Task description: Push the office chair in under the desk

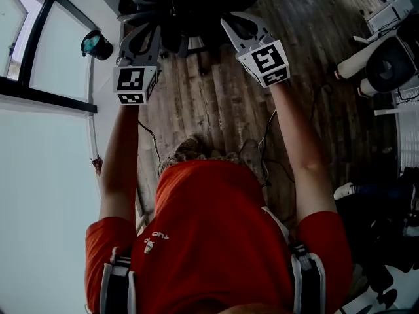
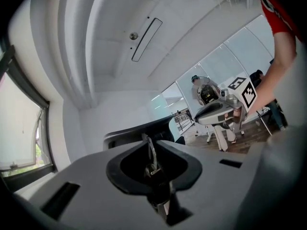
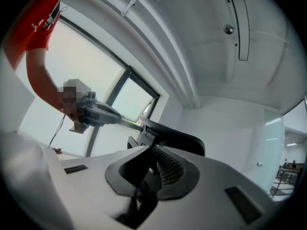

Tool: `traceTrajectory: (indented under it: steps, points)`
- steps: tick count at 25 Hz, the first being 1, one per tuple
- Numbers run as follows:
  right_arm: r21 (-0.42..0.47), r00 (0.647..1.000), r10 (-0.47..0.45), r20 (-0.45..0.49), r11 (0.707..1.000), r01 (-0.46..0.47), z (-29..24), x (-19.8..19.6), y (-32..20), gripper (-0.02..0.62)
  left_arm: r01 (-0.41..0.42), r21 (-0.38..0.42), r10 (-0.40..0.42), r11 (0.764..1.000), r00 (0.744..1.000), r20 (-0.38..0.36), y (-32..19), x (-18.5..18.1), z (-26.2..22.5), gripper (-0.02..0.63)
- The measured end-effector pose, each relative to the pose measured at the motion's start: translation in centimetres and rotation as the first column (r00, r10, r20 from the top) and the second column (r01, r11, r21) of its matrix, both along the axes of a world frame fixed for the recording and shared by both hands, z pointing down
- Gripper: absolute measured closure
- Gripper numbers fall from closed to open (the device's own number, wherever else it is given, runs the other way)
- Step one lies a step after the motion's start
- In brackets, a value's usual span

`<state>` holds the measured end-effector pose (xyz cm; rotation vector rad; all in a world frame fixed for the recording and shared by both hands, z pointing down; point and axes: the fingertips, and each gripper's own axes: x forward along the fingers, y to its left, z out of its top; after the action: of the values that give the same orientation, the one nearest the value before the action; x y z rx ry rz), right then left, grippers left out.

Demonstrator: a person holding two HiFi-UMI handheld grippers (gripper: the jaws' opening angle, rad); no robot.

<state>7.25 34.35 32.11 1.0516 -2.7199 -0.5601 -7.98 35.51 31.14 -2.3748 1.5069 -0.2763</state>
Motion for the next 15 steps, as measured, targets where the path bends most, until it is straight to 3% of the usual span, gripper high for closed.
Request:
traceTrajectory:
  steps: [7,15]
  points:
    - [-0.03,0.986,0.024,-0.164,0.999,-0.029,2.4,1.9,-3.9,0.461,0.026,-0.034,-0.02,0.999,0.986,0.165,-3.1,-2.1,1.7,0.451]
    - [-0.066,0.93,0.046,-0.364,0.995,-0.074,4.7,4.7,-10.3,0.37,0.059,-0.099,-0.019,0.993,0.932,0.362,-8.6,-6.0,5.1,0.388]
